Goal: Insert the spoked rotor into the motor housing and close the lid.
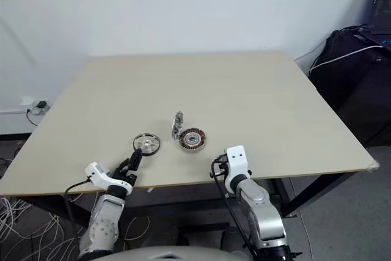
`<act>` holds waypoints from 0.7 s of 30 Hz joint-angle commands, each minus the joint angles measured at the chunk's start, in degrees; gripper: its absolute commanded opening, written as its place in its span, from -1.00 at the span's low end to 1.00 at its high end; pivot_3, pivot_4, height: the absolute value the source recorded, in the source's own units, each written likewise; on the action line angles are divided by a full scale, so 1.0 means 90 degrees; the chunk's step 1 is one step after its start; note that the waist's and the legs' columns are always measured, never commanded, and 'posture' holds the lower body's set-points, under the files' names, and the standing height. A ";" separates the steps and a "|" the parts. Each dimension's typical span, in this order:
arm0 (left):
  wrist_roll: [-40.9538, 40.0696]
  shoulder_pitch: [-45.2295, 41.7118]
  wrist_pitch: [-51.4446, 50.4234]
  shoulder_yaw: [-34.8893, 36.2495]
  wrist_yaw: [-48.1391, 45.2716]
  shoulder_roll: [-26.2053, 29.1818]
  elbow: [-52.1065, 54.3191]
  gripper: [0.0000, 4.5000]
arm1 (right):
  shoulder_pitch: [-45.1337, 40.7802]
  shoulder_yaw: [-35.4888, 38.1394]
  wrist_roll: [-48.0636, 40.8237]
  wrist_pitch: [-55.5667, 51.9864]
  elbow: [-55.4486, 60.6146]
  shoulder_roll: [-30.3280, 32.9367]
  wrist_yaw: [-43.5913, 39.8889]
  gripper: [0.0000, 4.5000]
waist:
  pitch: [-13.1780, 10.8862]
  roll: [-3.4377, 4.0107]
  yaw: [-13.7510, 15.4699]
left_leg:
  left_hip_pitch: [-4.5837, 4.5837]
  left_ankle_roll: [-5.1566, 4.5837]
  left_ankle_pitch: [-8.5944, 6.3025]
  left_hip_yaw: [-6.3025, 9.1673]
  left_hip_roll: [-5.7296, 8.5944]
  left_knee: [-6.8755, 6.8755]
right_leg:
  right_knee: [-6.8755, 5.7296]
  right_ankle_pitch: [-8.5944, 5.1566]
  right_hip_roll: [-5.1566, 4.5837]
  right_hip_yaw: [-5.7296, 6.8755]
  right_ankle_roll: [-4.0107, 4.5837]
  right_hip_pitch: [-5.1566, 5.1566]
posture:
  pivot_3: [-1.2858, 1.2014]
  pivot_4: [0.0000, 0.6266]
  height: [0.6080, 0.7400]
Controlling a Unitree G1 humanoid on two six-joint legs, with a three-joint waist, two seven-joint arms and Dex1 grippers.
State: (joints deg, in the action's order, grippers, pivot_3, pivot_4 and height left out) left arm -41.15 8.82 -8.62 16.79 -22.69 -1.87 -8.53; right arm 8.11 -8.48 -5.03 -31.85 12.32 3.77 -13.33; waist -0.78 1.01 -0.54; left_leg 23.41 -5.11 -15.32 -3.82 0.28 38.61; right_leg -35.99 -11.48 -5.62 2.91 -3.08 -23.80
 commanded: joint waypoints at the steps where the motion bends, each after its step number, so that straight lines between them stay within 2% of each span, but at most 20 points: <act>1: -0.0145 -0.0242 -0.0272 -0.0018 -0.0302 0.0066 -0.0068 1.00 | -0.0032 -0.0030 -0.0080 0.0027 0.0219 -0.0050 0.0033 -0.99 | -0.0003 -0.0001 0.0009 | 0.0002 0.0001 0.0001 0.0005 0.0000 0.0000 | 0.0000 0.0000 -0.0001 0.0005 0.0000 0.0001 | 0.03 -1.00 1.00; 18: -0.0188 -0.0831 -0.1070 0.0102 0.0514 -0.0175 0.0113 1.00 | -0.0049 -0.0101 -0.0091 0.0070 0.0136 -0.0103 0.0024 -0.99 | -0.0033 -0.0058 0.0081 | 0.0025 0.0002 -0.0001 0.0014 0.0019 0.0002 | 0.0028 0.0003 -0.0002 0.0004 0.0022 -0.0006 | 0.03 -1.00 1.00; 21: -0.0159 -0.0875 -0.1133 0.0179 0.0673 -0.0149 -0.0015 0.73 | -0.0037 -0.0090 -0.0090 0.0080 0.0145 -0.0113 0.0037 -1.00 | -0.0034 -0.0060 0.0080 | 0.0023 0.0002 -0.0001 0.0015 0.0017 0.0002 | 0.0027 -0.0015 -0.0003 0.0003 -0.0008 -0.0006 | 0.03 -1.00 1.00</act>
State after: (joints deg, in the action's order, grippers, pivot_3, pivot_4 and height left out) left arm -42.82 2.09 -18.46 18.25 -17.29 -3.22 -8.69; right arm 8.43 -9.57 -5.12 -31.84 12.29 3.05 -13.31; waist -1.09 0.47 0.17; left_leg 23.62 -5.09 -15.33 -3.67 0.42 38.62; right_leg -35.75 -11.61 -5.64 2.94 -3.16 -23.86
